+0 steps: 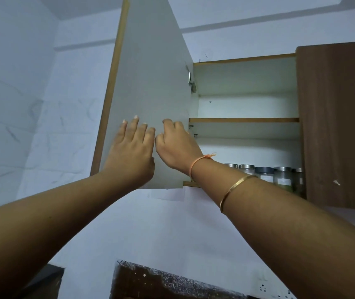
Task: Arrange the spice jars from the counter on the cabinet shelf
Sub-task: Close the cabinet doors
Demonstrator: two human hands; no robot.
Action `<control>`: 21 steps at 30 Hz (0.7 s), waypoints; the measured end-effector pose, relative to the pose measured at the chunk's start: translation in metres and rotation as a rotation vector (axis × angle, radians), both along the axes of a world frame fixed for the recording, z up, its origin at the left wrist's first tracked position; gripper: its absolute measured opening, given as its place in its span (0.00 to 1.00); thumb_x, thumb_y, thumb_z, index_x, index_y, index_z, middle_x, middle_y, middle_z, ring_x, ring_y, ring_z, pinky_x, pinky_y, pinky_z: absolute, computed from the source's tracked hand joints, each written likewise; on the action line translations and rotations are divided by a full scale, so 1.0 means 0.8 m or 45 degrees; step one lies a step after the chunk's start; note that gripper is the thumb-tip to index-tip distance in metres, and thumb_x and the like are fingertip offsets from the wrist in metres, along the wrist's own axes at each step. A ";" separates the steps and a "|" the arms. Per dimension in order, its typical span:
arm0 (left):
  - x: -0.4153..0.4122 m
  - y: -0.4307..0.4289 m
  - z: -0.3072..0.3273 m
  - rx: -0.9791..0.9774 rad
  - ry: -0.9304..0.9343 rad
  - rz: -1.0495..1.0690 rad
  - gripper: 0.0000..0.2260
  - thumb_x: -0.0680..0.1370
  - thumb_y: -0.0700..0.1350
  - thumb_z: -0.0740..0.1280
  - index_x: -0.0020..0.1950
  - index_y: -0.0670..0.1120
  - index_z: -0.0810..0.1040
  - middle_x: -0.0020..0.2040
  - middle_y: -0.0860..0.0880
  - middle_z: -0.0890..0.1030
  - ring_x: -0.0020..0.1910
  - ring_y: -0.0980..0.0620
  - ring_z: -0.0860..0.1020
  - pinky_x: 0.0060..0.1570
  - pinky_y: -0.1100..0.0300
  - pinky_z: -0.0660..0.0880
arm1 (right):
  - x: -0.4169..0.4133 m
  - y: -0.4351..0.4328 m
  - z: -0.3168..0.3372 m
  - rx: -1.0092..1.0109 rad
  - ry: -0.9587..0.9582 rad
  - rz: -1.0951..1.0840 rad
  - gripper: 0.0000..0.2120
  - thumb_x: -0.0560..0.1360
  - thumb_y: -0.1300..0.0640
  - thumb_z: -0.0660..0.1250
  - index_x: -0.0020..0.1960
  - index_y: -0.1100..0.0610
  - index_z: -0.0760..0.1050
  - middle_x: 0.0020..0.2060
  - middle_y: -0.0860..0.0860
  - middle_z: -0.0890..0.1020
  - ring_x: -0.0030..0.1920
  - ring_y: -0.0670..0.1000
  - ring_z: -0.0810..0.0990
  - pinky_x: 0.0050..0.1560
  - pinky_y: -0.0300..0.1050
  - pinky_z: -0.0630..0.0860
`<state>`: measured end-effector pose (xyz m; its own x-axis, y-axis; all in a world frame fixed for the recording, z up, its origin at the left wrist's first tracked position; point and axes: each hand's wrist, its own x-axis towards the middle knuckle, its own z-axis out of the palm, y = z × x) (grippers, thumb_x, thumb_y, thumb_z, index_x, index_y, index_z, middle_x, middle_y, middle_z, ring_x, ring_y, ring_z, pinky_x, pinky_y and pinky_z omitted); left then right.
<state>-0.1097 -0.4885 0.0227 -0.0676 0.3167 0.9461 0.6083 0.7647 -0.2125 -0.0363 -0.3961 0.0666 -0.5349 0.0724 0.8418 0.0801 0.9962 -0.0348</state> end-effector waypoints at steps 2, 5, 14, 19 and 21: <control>0.001 -0.011 0.001 0.020 0.007 0.045 0.30 0.78 0.49 0.61 0.75 0.40 0.55 0.76 0.40 0.56 0.76 0.40 0.47 0.73 0.46 0.39 | -0.001 -0.007 0.002 -0.009 0.008 0.049 0.20 0.79 0.56 0.53 0.70 0.61 0.62 0.64 0.62 0.68 0.60 0.63 0.72 0.56 0.53 0.70; 0.004 -0.024 -0.002 0.059 0.017 0.034 0.30 0.76 0.48 0.63 0.75 0.40 0.57 0.76 0.39 0.57 0.76 0.40 0.48 0.73 0.45 0.42 | -0.005 -0.014 0.002 -0.010 0.029 0.098 0.20 0.79 0.56 0.53 0.70 0.61 0.62 0.65 0.61 0.68 0.60 0.63 0.72 0.56 0.53 0.71; 0.000 -0.054 -0.012 0.289 -0.076 -0.279 0.38 0.73 0.44 0.67 0.77 0.43 0.49 0.77 0.39 0.49 0.76 0.41 0.45 0.73 0.48 0.43 | -0.010 -0.041 -0.006 -0.134 0.132 0.169 0.20 0.81 0.52 0.52 0.69 0.61 0.64 0.65 0.61 0.69 0.61 0.63 0.72 0.58 0.54 0.69; -0.018 -0.070 0.002 0.429 -0.289 -0.521 0.39 0.74 0.46 0.67 0.77 0.44 0.45 0.77 0.42 0.48 0.76 0.44 0.47 0.75 0.48 0.47 | -0.023 -0.070 0.001 -0.273 0.200 0.197 0.24 0.81 0.46 0.52 0.70 0.59 0.63 0.67 0.60 0.68 0.65 0.60 0.69 0.61 0.51 0.66; -0.030 -0.079 0.005 0.457 -0.371 -0.604 0.40 0.73 0.47 0.68 0.77 0.44 0.46 0.77 0.43 0.50 0.76 0.44 0.50 0.74 0.46 0.52 | -0.033 -0.082 0.000 -0.327 0.216 0.211 0.26 0.80 0.43 0.53 0.72 0.59 0.61 0.69 0.59 0.67 0.67 0.59 0.68 0.60 0.48 0.65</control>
<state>-0.1341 -0.5515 0.0269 -0.2674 0.0438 0.9626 0.8906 0.3927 0.2296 -0.0629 -0.4618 0.0666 -0.4114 0.2173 0.8852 -0.1106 0.9521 -0.2851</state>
